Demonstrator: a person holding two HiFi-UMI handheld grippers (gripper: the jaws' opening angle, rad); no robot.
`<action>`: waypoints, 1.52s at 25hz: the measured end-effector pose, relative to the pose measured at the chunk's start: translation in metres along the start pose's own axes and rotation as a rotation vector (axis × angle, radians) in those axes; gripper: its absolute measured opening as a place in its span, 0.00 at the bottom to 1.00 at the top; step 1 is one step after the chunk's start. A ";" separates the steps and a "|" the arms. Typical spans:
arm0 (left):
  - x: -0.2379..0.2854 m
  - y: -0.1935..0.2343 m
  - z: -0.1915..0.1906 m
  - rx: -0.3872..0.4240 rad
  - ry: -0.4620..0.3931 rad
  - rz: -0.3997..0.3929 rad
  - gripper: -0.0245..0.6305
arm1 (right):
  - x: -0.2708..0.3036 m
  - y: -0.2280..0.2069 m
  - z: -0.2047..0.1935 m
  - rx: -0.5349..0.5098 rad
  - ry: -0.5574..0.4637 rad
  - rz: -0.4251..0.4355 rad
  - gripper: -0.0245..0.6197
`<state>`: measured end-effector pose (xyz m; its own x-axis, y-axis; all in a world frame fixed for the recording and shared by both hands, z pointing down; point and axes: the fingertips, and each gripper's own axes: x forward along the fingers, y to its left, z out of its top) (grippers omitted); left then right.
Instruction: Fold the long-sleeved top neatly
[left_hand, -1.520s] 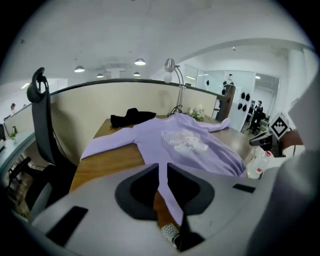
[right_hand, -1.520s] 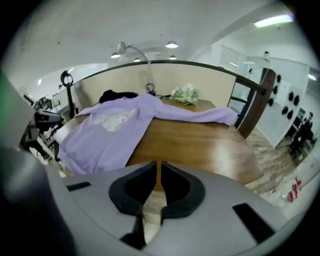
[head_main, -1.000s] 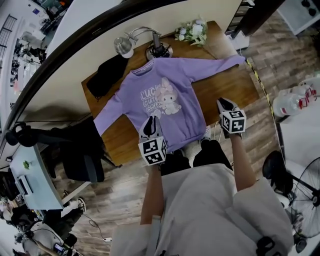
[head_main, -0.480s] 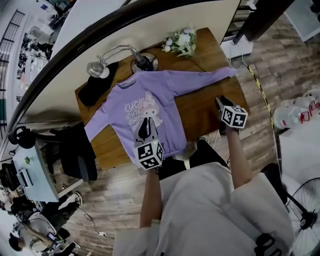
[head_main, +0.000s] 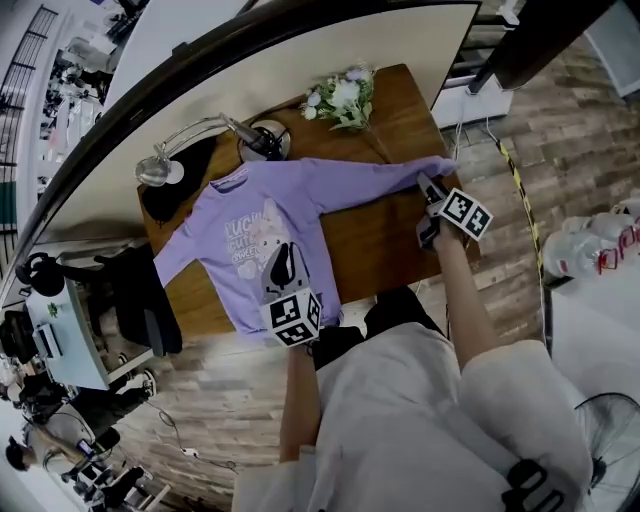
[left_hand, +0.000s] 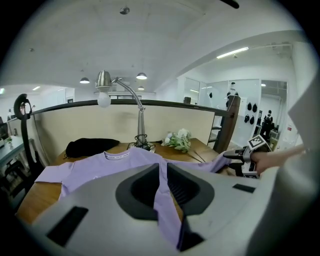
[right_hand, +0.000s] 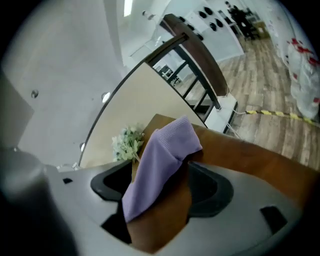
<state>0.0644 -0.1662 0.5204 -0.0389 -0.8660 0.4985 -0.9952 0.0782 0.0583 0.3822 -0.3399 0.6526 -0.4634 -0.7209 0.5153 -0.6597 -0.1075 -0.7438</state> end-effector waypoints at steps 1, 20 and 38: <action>0.001 -0.001 0.000 -0.002 -0.001 0.006 0.12 | 0.005 0.000 0.004 0.072 -0.020 0.023 0.59; 0.000 0.087 -0.012 -0.011 -0.001 0.042 0.12 | -0.017 0.097 0.031 -0.295 -0.243 0.094 0.08; -0.020 0.254 -0.033 0.067 0.020 -0.188 0.12 | -0.012 0.310 -0.152 -0.929 -0.264 0.038 0.09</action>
<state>-0.1844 -0.1128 0.5536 0.1496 -0.8523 0.5013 -0.9885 -0.1177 0.0948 0.0938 -0.2606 0.4807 -0.4210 -0.8557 0.3008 -0.9043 0.4217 -0.0661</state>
